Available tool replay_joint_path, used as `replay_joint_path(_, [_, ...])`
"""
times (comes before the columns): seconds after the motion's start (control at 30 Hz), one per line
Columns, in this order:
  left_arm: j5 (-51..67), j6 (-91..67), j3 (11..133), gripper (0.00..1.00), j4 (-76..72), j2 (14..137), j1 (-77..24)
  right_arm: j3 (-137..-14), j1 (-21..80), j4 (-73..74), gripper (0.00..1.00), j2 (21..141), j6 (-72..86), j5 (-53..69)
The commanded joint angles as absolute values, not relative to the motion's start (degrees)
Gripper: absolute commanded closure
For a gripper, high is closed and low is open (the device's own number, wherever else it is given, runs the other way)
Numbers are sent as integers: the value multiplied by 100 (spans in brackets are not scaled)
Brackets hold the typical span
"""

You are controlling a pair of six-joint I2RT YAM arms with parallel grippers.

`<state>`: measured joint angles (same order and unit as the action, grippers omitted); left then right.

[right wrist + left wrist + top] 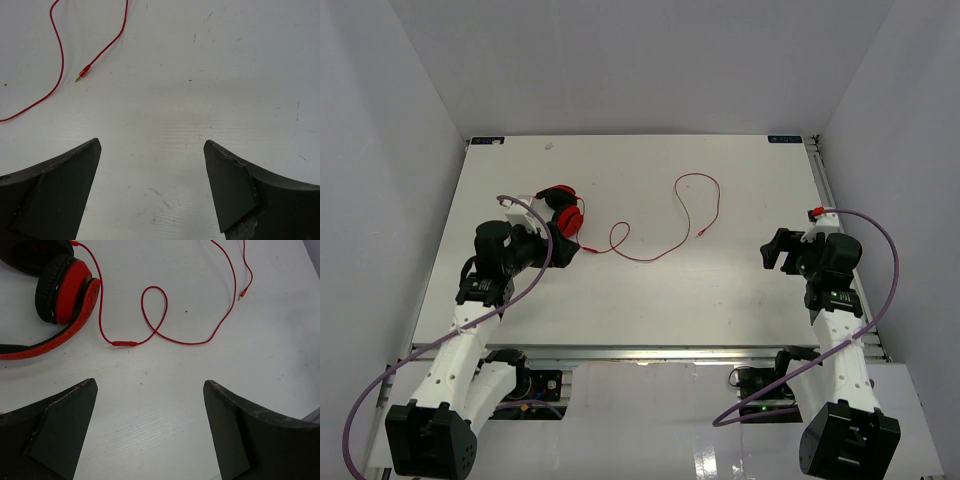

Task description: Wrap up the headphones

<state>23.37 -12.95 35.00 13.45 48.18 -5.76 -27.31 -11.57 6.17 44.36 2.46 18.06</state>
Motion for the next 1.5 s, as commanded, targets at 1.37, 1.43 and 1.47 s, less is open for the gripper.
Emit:
replay_joint_path(1.37, [105, -3143, 7936, 17, 4152, 9913, 738, -3620, -712, 2698, 2, 5596, -4263, 5394])
replay_joint_path(1.43, [-83, -3012, 8139, 19, 4206, 10129, 738, -3611, -712, 2706, 2, 5560, -4261, 5407])
replay_joint_path(1.47, [-193, -2906, 8236, 20, 4254, 10269, 738, -3607, -712, 2701, 2, 5547, -4257, 5411])
